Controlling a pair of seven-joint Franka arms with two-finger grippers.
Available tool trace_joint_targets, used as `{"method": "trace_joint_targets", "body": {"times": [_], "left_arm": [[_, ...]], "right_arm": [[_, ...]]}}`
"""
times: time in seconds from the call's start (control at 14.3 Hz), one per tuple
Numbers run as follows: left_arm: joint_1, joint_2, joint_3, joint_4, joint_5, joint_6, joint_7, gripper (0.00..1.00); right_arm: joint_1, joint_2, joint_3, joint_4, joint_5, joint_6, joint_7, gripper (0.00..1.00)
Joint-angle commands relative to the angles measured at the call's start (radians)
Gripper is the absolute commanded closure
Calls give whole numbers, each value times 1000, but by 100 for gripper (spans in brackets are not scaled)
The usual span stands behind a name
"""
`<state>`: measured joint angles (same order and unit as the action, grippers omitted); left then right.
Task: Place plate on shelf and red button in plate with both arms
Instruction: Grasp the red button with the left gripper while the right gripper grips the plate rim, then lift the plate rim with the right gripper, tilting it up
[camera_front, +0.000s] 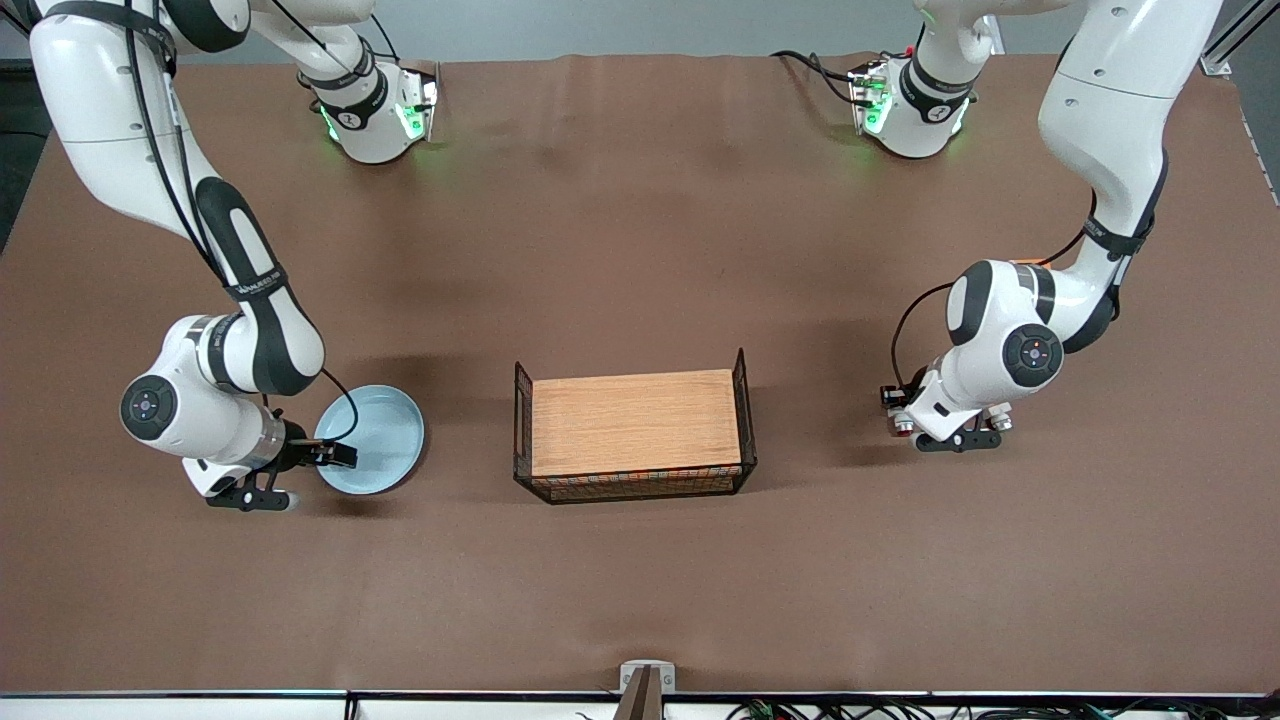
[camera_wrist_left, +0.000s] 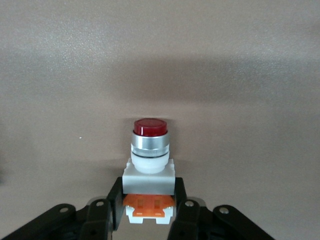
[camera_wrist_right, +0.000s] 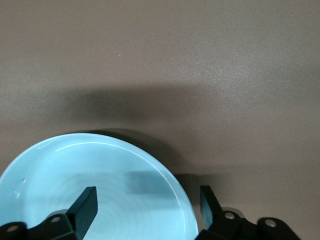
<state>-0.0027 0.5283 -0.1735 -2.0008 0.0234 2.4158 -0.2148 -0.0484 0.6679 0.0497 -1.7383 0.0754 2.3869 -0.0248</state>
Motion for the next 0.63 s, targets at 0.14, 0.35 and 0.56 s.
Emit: {"method": "trace_joint_targets", "body": {"times": [0.14,0.35,0.56], "left_arm": [[0,-36,3,25,21,-9,-8,72],[1,-68,2,82,20,-91,-9,72],[-2,-73,0,187,18,-232,-83,72]], "right_arm": [[-10,4,6,-7,-8,9,-35,22],[-11,4,6,-7,-9,8,-56,35],[-25,4,7,-7,-8,3,-116,49]]}}
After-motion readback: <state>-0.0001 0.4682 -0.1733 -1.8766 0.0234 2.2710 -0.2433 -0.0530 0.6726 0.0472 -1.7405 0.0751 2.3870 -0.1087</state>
